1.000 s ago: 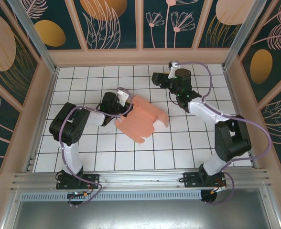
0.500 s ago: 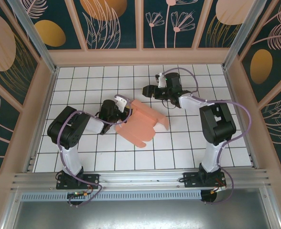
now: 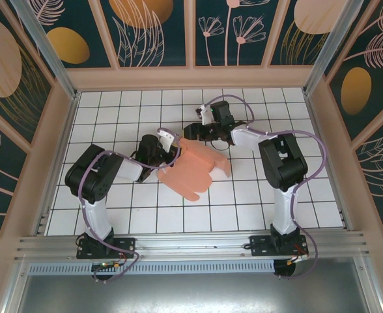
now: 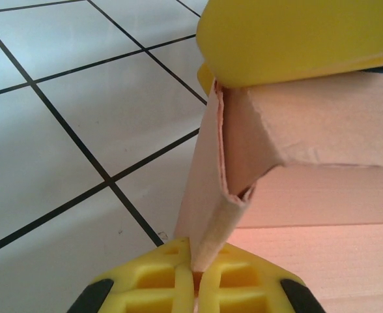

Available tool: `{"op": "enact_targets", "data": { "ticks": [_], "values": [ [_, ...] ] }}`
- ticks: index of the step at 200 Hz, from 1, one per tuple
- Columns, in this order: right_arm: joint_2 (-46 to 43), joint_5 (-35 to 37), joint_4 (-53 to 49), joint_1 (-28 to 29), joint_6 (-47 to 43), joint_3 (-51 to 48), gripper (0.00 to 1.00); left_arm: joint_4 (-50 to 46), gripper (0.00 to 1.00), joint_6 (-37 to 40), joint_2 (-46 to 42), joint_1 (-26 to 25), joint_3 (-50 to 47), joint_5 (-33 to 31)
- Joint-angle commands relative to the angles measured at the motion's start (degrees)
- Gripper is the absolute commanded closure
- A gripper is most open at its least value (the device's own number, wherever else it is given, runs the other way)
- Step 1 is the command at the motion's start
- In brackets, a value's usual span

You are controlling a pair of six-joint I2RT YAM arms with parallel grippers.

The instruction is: Fold the paper box

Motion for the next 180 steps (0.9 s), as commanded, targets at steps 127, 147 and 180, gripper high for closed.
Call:
{"op": "enact_targets", "data": {
  "ticks": [127, 147, 180],
  "values": [
    [2.4, -1.5, -1.2, 0.3, -2.9, -1.6, 0.48, -1.5, 0.81, -2.0, 4.1, -0.4, 4.0, 0.1],
    [2.2, -3.0, 0.2, 0.3, -1.4, -2.4, 0.49, -1.3, 0.79, -2.6, 4.7, -0.4, 4.7, 0.2],
    [1.9, -5.2, 1.8, 0.4, 0.1, -3.2, 0.49, -0.8, 0.79, -4.0, 5.5, -0.4, 5.4, 0.3]
  ]
}}
